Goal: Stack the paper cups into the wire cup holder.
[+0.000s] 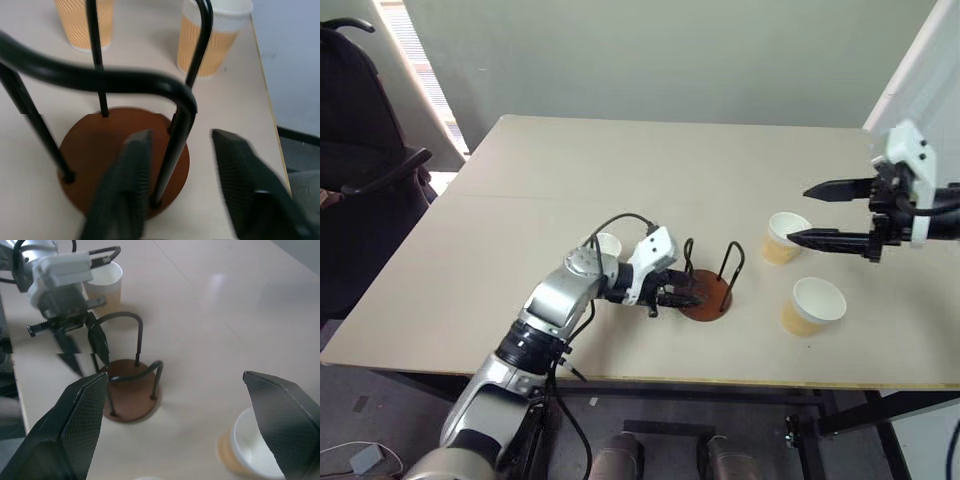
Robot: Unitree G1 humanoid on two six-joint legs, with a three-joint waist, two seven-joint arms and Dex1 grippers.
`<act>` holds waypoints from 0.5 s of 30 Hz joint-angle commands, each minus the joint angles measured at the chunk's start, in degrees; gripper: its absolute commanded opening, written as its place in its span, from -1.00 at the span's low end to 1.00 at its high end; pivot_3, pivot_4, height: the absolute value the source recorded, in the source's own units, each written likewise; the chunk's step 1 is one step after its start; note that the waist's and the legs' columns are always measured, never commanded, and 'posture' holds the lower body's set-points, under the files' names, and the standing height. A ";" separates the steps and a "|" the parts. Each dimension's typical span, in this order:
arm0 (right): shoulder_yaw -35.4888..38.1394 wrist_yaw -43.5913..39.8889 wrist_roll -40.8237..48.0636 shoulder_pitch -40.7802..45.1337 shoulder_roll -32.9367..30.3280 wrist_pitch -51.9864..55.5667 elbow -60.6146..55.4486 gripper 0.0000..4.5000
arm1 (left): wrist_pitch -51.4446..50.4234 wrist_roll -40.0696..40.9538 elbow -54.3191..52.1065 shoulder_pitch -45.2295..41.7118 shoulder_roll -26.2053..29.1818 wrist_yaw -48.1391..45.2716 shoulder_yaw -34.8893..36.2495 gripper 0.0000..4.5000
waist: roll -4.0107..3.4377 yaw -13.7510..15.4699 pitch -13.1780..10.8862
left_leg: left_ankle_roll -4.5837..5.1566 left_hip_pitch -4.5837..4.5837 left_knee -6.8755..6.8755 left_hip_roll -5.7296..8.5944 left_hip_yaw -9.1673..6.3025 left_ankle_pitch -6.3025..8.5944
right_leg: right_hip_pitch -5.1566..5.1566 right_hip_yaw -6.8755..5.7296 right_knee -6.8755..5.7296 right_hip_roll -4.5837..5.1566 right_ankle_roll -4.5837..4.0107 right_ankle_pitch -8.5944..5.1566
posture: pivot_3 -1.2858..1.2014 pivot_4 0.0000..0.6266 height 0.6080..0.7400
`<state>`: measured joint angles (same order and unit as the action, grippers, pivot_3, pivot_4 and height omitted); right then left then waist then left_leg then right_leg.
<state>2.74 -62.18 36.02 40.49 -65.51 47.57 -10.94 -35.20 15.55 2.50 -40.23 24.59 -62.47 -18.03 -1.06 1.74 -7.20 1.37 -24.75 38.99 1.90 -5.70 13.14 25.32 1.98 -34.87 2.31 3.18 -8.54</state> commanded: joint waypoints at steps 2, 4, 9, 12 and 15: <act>-4.39 -2.38 -5.51 5.11 1.96 -4.64 4.67 1.00 | 2.45 0.22 -2.34 -1.82 2.73 -1.96 1.61 0.58 | 0.00 0.10 0.00 | 0.03 -0.02 -0.01 0.00 -0.04 0.02 | 0.01 -0.04 0.01 0.00 0.00 0.00 | 0.03 -0.52 1.00; -6.69 -3.21 -8.01 7.20 3.42 -6.21 7.57 1.00 | 2.62 1.19 -3.48 -1.91 4.07 -2.78 2.57 0.88 | 0.00 0.12 0.00 | 0.08 -0.05 0.00 0.00 -0.06 0.06 | 0.02 -0.07 0.03 0.01 -0.02 0.00 | 0.03 -0.52 1.00; -12.97 -5.96 -16.17 11.32 6.11 -11.51 15.57 1.00 | 1.86 3.30 -5.81 -2.54 6.73 -3.46 5.79 0.88 | -0.02 0.14 0.01 | 0.06 -0.15 0.00 0.00 -0.07 0.12 | 0.13 -0.14 0.02 0.07 -0.10 0.05 | 0.03 -0.52 1.00; -17.19 -7.81 -22.24 13.22 6.95 -15.59 21.05 1.00 | 1.54 4.64 -6.78 -3.38 8.27 -4.00 7.66 0.88 | -0.02 0.17 0.01 | 0.04 -0.18 -0.04 0.00 -0.12 0.16 | 0.17 -0.18 0.02 0.08 -0.13 0.06 | 0.03 -0.52 1.00; -21.78 -9.15 -29.02 15.40 8.40 -20.08 27.21 1.00 | 2.25 5.98 -6.36 -5.27 10.20 -4.47 10.58 0.88 | -0.02 0.03 0.01 | 0.04 -0.19 -0.04 0.00 -0.14 0.21 | 0.20 -0.20 0.00 0.09 -0.18 0.08 | 0.03 -0.52 1.00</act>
<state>-17.89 -70.41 10.65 54.37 -57.05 30.31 14.40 -33.79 20.18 -2.12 -43.22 33.73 -66.35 -10.61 -1.08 1.77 -7.19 1.40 -24.91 38.94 1.89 -5.84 13.36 25.52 1.78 -34.90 2.40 2.98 -8.46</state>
